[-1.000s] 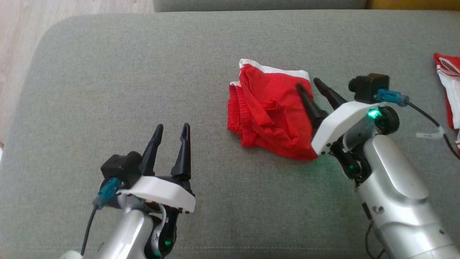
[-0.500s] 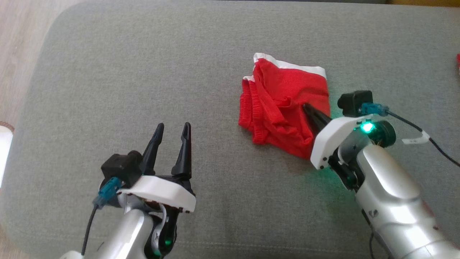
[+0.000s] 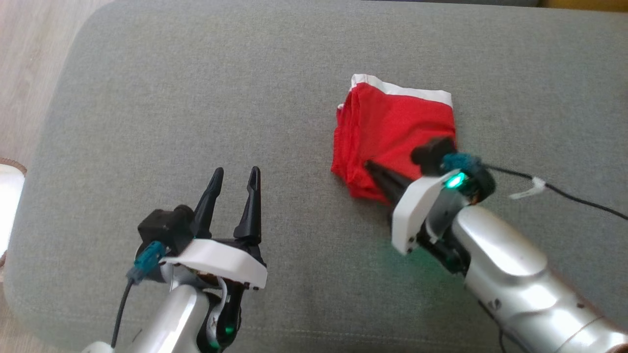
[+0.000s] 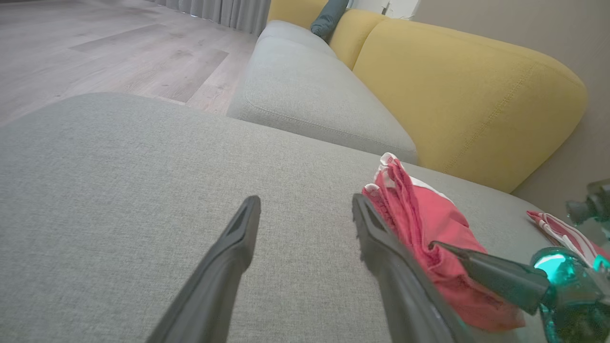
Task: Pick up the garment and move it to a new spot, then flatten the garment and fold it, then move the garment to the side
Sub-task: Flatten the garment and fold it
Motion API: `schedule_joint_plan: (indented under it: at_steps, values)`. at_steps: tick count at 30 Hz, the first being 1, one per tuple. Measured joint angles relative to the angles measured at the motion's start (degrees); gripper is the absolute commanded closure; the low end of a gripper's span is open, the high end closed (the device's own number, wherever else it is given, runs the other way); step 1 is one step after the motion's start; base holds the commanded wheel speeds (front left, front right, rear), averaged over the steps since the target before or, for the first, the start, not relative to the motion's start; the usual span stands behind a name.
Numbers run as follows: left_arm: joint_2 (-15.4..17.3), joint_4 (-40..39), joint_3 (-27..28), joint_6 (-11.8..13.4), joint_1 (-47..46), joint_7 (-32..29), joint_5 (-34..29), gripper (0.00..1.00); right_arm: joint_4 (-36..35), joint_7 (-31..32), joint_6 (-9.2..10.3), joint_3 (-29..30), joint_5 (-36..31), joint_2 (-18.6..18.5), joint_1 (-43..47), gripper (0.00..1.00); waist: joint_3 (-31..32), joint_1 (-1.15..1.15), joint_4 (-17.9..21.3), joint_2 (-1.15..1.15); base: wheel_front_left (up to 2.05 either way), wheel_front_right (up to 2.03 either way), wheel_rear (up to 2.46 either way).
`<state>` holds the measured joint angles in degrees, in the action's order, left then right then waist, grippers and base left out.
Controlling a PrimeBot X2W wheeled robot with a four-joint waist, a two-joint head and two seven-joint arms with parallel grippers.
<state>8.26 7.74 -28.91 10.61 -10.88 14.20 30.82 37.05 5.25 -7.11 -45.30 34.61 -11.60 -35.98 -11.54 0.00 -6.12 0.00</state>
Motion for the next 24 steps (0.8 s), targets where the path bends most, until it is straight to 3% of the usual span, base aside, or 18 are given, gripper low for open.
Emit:
schedule_joint_plan:
  at_steps: [8, 15, 16, 18, 19, 20, 23, 24]
  values:
    - [0.1, -0.1, 0.0, 0.1, 0.0, 0.0, 0.0, 0.00, 0.0, 0.4, 0.00, -6.1, 3.9, 0.4, 0.3, 1.00, -0.3, 0.00, 0.5, 0.00, 0.00, 0.00, 0.00]
    - [0.3, 0.2, 0.3, 0.5, 0.0, 0.0, 0.1, 0.00, 1.4, -5.6, 0.00, -6.3, 5.2, 1.8, -0.3, 1.00, 0.3, 0.00, 0.8, 0.00, 0.00, 0.00, 0.00]
    - [0.3, 0.3, 0.5, 0.6, 0.0, 0.0, 0.1, 0.00, 1.4, -6.8, 0.00, -5.8, 5.2, 1.8, -0.5, 0.89, 0.6, 0.00, 1.0, 0.00, 0.00, 0.00, 0.00]
    - [0.3, 0.4, 0.8, 0.6, 0.0, 0.0, 0.1, 0.00, 1.5, -8.0, 0.00, -5.0, 5.2, 1.8, -0.7, 0.58, 0.9, 0.00, 1.2, 0.00, 0.00, 0.00, 0.00]
    - [0.3, 0.5, 1.1, 0.6, 0.0, 0.0, 0.1, 0.00, 1.6, -9.3, 0.00, -3.9, 5.2, 1.8, -1.0, 0.58, 1.2, 0.00, 1.3, 0.00, 0.00, 0.00, 0.00]
    - [0.4, 0.7, 1.5, 0.8, 0.0, 0.0, 0.1, 0.00, 1.7, -10.3, 0.00, -2.8, 5.2, 1.8, -1.1, 0.51, 1.6, 0.00, 1.6, 0.00, 0.00, 0.00, 0.00]
    - [0.5, 1.1, 2.1, 1.1, 0.1, 0.0, 0.1, 0.00, 1.8, -13.1, 0.00, 0.6, 5.1, 1.9, -1.0, 0.07, 2.7, 0.00, 2.4, 0.00, 0.00, 0.00, 0.00]
    - [0.5, 1.3, 2.2, 1.1, 0.2, 0.0, 0.1, 0.00, 2.0, -13.8, 0.00, 1.6, 4.6, 2.0, -1.0, 0.00, 3.0, 0.00, 2.7, 0.00, 0.00, 0.00, 0.00]
